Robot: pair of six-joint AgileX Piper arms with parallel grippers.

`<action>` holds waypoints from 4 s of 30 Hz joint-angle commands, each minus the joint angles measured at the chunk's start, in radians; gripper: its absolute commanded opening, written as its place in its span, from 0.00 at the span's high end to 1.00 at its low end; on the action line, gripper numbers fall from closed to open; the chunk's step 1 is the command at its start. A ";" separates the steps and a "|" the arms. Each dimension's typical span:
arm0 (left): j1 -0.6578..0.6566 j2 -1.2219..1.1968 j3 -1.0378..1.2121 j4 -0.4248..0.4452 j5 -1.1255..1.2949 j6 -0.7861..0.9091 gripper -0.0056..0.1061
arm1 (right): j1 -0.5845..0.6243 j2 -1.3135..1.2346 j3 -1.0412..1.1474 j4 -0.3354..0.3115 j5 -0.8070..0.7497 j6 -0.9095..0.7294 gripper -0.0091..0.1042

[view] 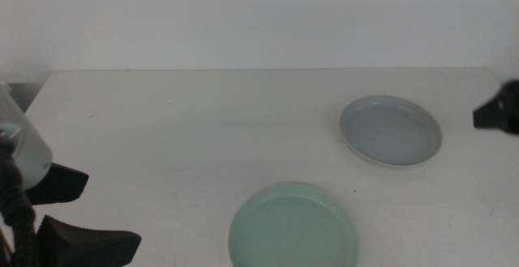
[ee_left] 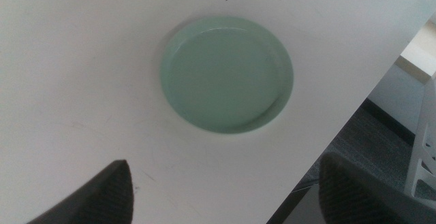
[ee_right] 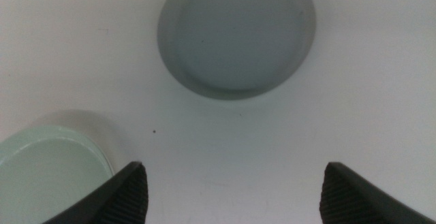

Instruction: Stack the three bowls on top of each other.

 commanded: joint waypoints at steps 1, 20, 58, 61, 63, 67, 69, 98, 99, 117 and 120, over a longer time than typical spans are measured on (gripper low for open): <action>-0.005 -0.001 -0.030 -0.022 -0.060 0.000 0.01 | -0.006 0.058 -0.116 0.016 0.010 0.001 0.36; -0.005 -0.001 -0.030 -0.022 -0.060 0.000 0.01 | -0.006 0.399 -0.350 0.024 -0.111 0.026 0.36; -0.005 -0.001 -0.030 -0.022 -0.060 0.000 0.01 | -0.057 1.021 -0.810 -0.073 0.149 0.057 0.93; -0.005 -0.001 -0.030 -0.022 -0.060 0.000 0.01 | -0.056 1.004 -0.807 -0.069 0.194 0.059 0.93; -0.005 -0.001 -0.030 -0.022 -0.060 0.000 0.01 | -0.053 0.974 -0.793 -0.057 0.202 0.058 0.93; -0.005 -0.001 -0.030 -0.022 -0.060 0.000 0.01 | -0.048 0.844 -0.659 0.030 0.120 0.028 0.93; -0.005 -0.001 -0.030 -0.022 -0.060 0.000 0.01 | -0.043 0.764 -0.561 0.091 0.077 -0.005 0.93; -0.005 -0.001 -0.030 -0.022 -0.060 0.000 0.01 | 0.334 0.473 -0.071 0.283 -0.024 -0.143 0.93; -0.005 -0.001 -0.030 -0.022 -0.060 0.000 0.01 | 0.340 0.473 -0.068 0.284 -0.027 -0.143 0.93; -0.005 -0.001 -0.030 -0.022 -0.060 0.000 0.01 | 0.376 0.473 -0.019 0.276 -0.092 -0.144 0.74; -0.005 -0.001 -0.030 -0.022 -0.060 0.000 0.01 | 0.376 0.473 -0.019 0.287 -0.092 -0.142 0.63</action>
